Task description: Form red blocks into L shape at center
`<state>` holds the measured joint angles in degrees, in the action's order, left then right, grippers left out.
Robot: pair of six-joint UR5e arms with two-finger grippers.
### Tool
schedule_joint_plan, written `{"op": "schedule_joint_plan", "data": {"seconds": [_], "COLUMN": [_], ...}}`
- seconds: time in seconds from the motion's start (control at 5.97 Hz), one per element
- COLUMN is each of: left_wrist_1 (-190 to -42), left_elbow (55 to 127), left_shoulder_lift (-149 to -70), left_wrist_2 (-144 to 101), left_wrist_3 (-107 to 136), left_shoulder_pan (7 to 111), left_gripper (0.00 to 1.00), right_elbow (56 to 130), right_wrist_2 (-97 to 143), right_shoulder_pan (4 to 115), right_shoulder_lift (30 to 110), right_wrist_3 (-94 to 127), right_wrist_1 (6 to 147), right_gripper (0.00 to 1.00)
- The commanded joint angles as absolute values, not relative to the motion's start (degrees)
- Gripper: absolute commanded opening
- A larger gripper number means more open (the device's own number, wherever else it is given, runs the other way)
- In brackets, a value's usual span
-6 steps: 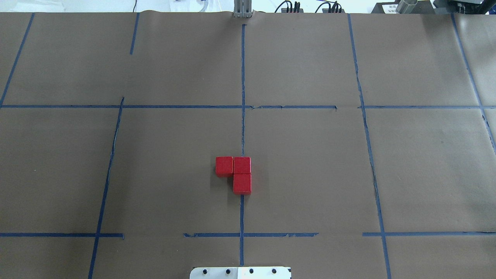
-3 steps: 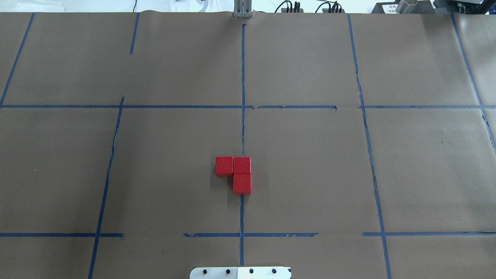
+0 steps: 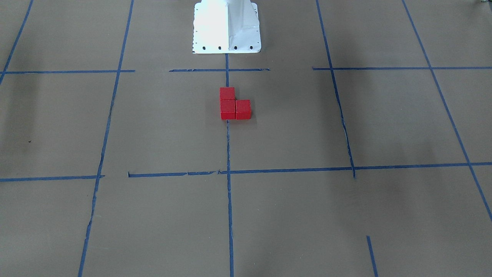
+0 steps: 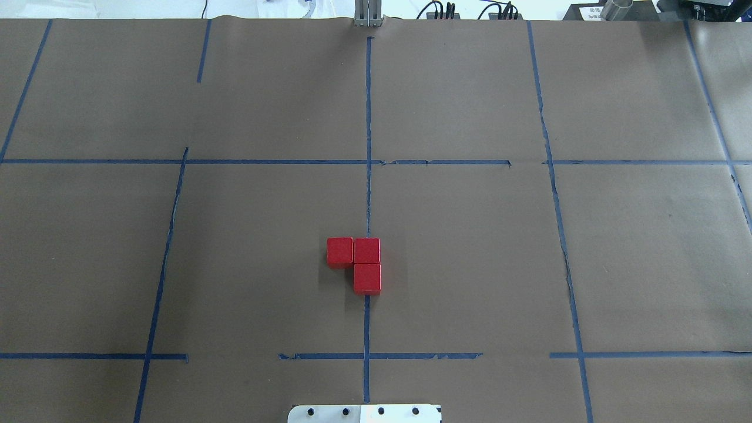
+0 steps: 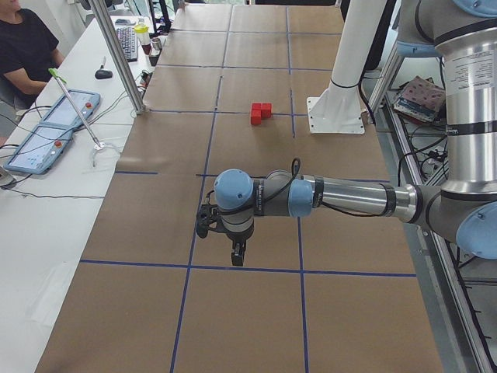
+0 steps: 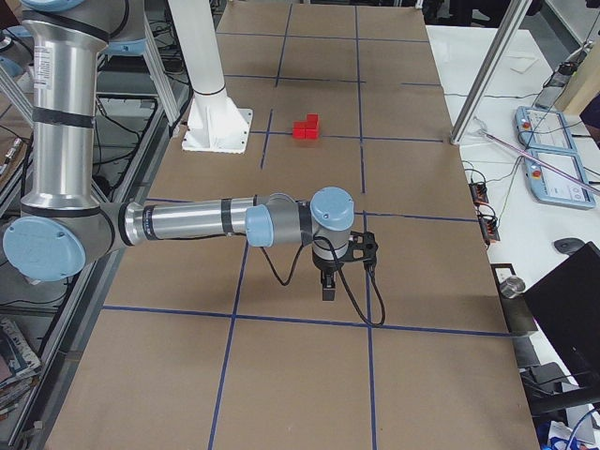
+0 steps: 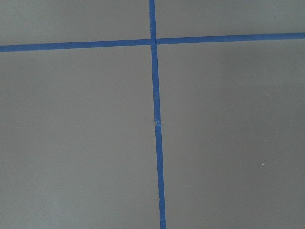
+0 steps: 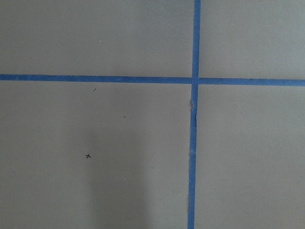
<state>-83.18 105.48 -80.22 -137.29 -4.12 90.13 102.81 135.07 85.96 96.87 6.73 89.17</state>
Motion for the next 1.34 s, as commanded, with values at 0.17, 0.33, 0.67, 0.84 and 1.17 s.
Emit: {"op": "schedule_joint_plan", "data": {"seconds": [0.17,0.33,0.67,0.84,1.17], "left_wrist_1": [-83.2,-83.3,-84.1,-84.1,-84.1], "left_elbow": [105.2,105.2,105.3,105.2,105.3], "left_shoulder_lift": [-80.8,-80.8,-80.8,-80.6,-80.2], "left_wrist_2": [-137.3,-137.3,-136.8,-136.8,-136.6], "left_wrist_3": [-0.3,-0.3,-0.6,-0.7,-1.3], "left_shoulder_pan": [90.1,90.1,89.9,89.8,89.8], "left_gripper": [1.0,1.0,1.0,1.0,1.0], "right_elbow": [103.0,103.4,103.4,103.4,103.1], "right_wrist_2": [138.8,138.8,138.1,137.8,137.6], "right_shoulder_pan": [86.0,86.0,86.0,86.0,85.9], "right_shoulder_lift": [99.2,99.2,98.5,98.4,97.8], "right_wrist_3": [6.6,6.5,6.6,6.6,6.9], "right_wrist_1": [88.9,88.9,88.9,88.9,89.1], "right_gripper": [1.0,1.0,1.0,1.0,1.0]}}
